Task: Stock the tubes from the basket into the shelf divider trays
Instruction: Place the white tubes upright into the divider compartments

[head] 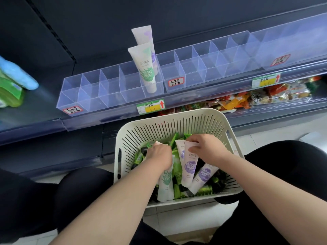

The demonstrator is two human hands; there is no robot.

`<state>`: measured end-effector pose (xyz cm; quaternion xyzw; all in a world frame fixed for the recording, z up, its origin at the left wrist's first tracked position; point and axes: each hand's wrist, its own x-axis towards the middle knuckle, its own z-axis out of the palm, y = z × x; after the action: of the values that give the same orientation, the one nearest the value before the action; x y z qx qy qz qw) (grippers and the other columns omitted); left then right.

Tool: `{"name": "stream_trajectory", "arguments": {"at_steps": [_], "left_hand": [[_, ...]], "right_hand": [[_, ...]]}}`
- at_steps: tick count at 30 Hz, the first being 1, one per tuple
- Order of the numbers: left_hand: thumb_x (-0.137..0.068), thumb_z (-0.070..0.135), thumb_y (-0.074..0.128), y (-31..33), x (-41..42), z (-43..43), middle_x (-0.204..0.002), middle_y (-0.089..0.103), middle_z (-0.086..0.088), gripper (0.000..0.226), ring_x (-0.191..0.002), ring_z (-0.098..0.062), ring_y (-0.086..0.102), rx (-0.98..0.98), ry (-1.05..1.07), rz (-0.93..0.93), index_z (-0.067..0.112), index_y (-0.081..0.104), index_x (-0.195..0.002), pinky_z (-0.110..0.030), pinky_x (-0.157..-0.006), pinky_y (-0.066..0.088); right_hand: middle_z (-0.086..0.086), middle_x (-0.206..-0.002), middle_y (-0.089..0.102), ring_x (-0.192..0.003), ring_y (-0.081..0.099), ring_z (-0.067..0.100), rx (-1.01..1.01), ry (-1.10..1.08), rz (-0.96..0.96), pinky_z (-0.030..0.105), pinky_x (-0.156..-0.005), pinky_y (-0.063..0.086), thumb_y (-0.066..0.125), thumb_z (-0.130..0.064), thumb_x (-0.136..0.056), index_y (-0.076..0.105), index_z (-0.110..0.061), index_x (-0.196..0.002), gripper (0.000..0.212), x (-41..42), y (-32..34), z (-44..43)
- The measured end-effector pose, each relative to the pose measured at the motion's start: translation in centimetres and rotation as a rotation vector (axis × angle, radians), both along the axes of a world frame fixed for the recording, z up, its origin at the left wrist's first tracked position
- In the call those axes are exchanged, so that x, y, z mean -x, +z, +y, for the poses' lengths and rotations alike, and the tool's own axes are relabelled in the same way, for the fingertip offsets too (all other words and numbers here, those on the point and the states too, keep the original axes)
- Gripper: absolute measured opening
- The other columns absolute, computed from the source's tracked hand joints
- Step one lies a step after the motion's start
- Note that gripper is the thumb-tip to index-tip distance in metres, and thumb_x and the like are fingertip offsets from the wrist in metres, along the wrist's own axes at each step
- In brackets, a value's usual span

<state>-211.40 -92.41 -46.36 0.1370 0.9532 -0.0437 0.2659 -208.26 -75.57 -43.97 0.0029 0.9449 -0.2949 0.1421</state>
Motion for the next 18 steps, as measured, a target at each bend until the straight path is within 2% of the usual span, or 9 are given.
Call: {"name": "stream_trajectory", "arguments": {"at_steps": [3, 6, 8, 10, 14, 16, 18], "left_hand": [[-0.092, 0.019, 0.061, 0.5, 0.0, -0.4, -0.105, 0.061, -0.01, 0.014, -0.093, -0.025, 0.059, -0.064, 0.028, -0.072, 0.01, 0.062, -0.102, -0.033, -0.069, 0.045], [-0.095, 0.019, 0.056, 1.8, -0.5, -1.3, -0.101, 0.058, -0.008, 0.012, -0.089, -0.022, 0.058, -0.153, 0.024, -0.053, 0.011, 0.057, -0.105, -0.034, -0.07, 0.047], [-0.096, 0.019, 0.056, 3.2, -1.0, -2.0, -0.097, 0.059, -0.004, 0.009, -0.086, -0.02, 0.059, -0.231, 0.052, 0.056, 0.016, 0.055, -0.104, -0.037, -0.074, 0.052], [-0.097, 0.019, 0.055, 4.9, -0.9, -2.8, -0.091, 0.059, 0.0, 0.006, -0.08, -0.017, 0.059, -0.314, 0.121, 0.18, 0.019, 0.052, -0.102, -0.035, -0.069, 0.052], [-0.1, 0.024, 0.048, 9.7, 0.0, -4.9, -0.096, 0.062, -0.003, 0.011, -0.079, -0.022, 0.057, -0.417, 0.211, 0.437, 0.018, 0.051, -0.109, -0.036, -0.062, 0.045], [-0.101, 0.024, 0.046, 12.2, 0.5, -6.3, -0.094, 0.061, -0.002, 0.01, -0.076, -0.02, 0.055, -0.503, 0.287, 0.55, 0.019, 0.051, -0.108, -0.033, -0.055, 0.039], [-0.101, 0.021, 0.044, 14.4, 0.9, -7.6, -0.096, 0.062, -0.004, 0.009, -0.082, -0.023, 0.056, -0.612, 0.391, 0.641, 0.018, 0.052, -0.105, -0.037, -0.059, 0.044]], "right_hand": [[-0.002, -0.104, 0.067, -0.093, 0.061, 0.019, -0.021, -0.003, 0.006, 0.031, -0.075, 0.048, 0.06, -0.022, -0.089, 0.062, -0.022, -0.114, 0.025, -0.4, -0.2, -0.1], [-0.002, -0.101, 0.067, -0.089, 0.06, 0.017, 0.0, 0.001, 0.021, 0.028, -0.07, 0.044, 0.06, -0.021, -0.088, 0.062, -0.022, -0.111, 0.022, -0.3, 0.4, -0.5], [-0.003, -0.098, 0.067, -0.088, 0.061, 0.017, 0.044, -0.009, 0.049, 0.029, -0.07, 0.047, 0.061, -0.019, -0.088, 0.063, -0.022, -0.109, 0.022, 0.0, 1.3, -0.9], [-0.004, -0.098, 0.066, -0.089, 0.061, 0.017, 0.054, -0.015, 0.093, 0.03, -0.071, 0.048, 0.061, -0.018, -0.088, 0.063, -0.022, -0.11, 0.022, 0.3, 2.5, -1.5], [0.0, -0.107, 0.068, -0.096, 0.062, 0.021, -0.001, 0.0, 0.214, 0.032, -0.076, 0.049, 0.059, -0.019, -0.089, 0.064, -0.022, -0.116, 0.027, 1.1, 5.2, -2.9], [0.0, -0.105, 0.068, -0.094, 0.062, 0.022, -0.001, 0.005, 0.283, 0.032, -0.073, 0.048, 0.058, -0.019, -0.089, 0.064, -0.022, -0.115, 0.026, 1.5, 6.9, -3.6], [0.0, -0.101, 0.068, -0.091, 0.062, 0.022, 0.011, 0.016, 0.368, 0.032, -0.07, 0.048, 0.058, -0.017, -0.088, 0.064, -0.022, -0.111, 0.024, 2.1, 8.7, -4.5]]}}
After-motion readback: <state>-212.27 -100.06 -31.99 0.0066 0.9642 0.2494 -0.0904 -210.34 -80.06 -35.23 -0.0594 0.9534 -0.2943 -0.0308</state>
